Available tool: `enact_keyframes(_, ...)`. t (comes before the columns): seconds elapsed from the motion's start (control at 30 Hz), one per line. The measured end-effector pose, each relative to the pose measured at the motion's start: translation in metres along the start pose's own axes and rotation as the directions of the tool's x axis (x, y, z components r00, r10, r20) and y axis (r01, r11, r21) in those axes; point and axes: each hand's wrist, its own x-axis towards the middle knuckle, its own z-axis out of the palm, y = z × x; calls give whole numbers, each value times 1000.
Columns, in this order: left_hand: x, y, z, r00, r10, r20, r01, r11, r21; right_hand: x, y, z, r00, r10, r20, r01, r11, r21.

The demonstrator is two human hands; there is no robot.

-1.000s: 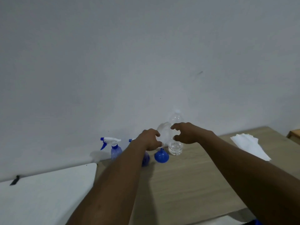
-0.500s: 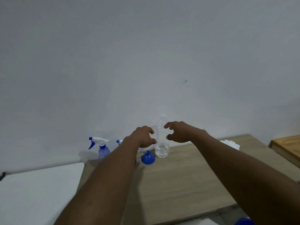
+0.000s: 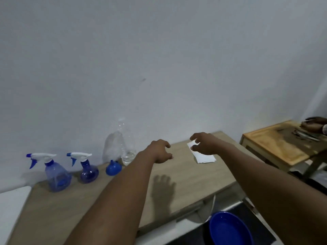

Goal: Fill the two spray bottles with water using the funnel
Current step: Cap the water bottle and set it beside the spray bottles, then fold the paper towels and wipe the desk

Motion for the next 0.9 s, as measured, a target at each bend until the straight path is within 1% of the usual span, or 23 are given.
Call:
enact_keyframes(0.13, 19, 28, 34, 1000, 7, 25, -6, 1000, -14, -4, 55, -1, 994, 94, -63, -85, 988, 132)
enact_keyframes(0.27, 34, 41, 61, 999, 28, 41, -28, 1000, -7, -3, 89, 7, 981, 167, -101, -142, 965, 220)
enact_keyframes(0.57, 83, 46, 109, 997, -8, 83, 17, 995, -100, 4, 137, 33, 960, 263, -92, -240, 948, 210)
enact_keyframes(0.7, 102, 45, 125, 993, -56, 102, 69, 988, -136, 17, 158, 45, 954, 298, -40, -284, 936, 207)
enact_keyframes(0.77, 114, 45, 132, 991, -84, 105, 99, 983, -154, 31, 168, 48, 953, 301, -22, -291, 934, 206)
enact_keyframes(0.9, 145, 50, 145, 986, -147, 80, 161, 964, -211, 73, 186, 52, 965, 262, 6, -258, 946, 199)
